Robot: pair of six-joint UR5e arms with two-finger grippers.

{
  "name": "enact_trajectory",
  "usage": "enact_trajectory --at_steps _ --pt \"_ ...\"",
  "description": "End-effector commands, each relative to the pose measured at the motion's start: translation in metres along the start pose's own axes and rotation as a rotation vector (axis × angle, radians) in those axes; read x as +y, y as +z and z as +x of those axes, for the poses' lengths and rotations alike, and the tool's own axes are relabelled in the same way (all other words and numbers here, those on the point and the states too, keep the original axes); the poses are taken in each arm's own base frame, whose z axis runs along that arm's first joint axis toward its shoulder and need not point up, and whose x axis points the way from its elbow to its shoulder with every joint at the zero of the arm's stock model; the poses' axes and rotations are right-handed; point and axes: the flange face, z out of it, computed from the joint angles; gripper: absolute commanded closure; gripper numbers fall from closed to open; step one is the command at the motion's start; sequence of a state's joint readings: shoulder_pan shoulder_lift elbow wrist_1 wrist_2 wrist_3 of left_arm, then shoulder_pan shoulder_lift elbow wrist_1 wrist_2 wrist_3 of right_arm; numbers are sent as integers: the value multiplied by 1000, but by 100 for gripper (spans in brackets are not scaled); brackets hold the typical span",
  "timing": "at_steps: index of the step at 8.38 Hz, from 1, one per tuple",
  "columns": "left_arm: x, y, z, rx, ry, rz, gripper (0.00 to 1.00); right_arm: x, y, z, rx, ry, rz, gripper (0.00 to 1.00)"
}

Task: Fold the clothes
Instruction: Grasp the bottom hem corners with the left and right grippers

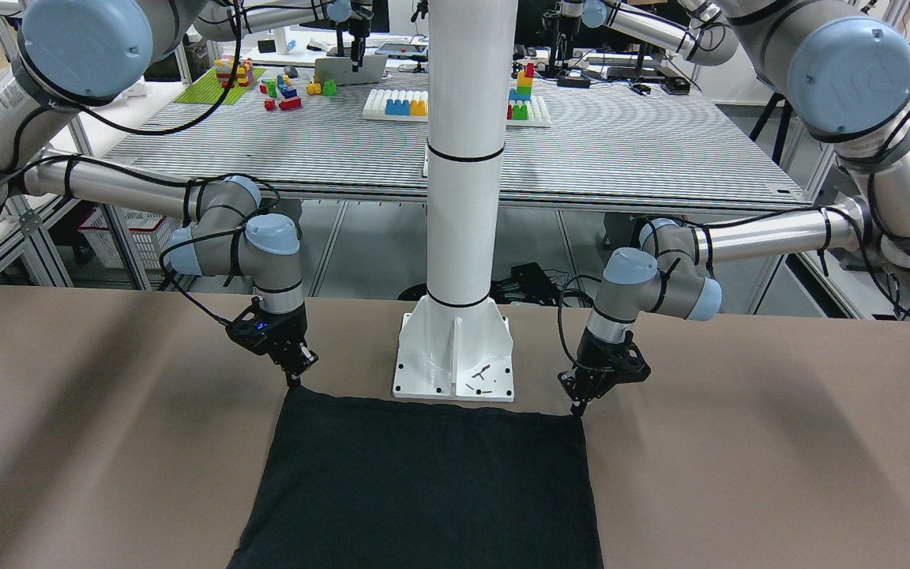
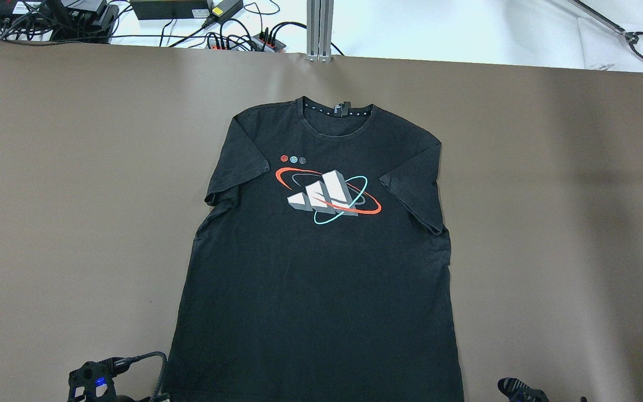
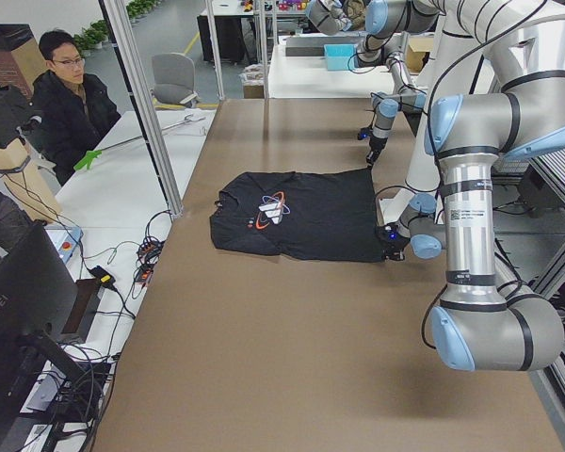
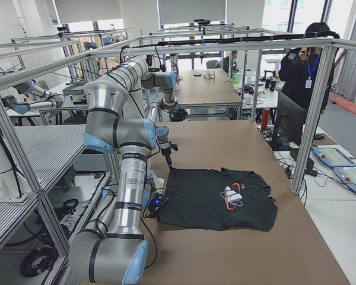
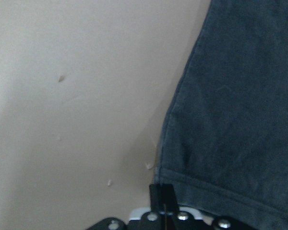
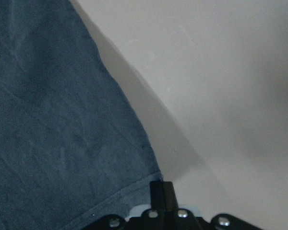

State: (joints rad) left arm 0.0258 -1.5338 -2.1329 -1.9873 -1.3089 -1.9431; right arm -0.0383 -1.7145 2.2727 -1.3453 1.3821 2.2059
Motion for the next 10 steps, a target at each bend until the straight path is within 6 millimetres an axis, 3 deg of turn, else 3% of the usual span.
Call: enact_trajectory --at_steps 1,3,6,8,10 --pt "-6 -18 -1 16 -9 -4 100 -1 -5 -2 -7 2 -6 100" --pt "0 -34 -6 24 -42 -20 100 -14 -30 8 -4 -6 -17 100" --pt "6 -62 6 78 -62 -36 100 -21 -55 15 9 -9 -57 100" --pt "3 -70 18 109 -77 -41 100 -27 -61 9 -8 3 -54 100" --pt "-51 -77 42 139 -68 -9 100 -63 -61 -27 -39 -83 -74 100"
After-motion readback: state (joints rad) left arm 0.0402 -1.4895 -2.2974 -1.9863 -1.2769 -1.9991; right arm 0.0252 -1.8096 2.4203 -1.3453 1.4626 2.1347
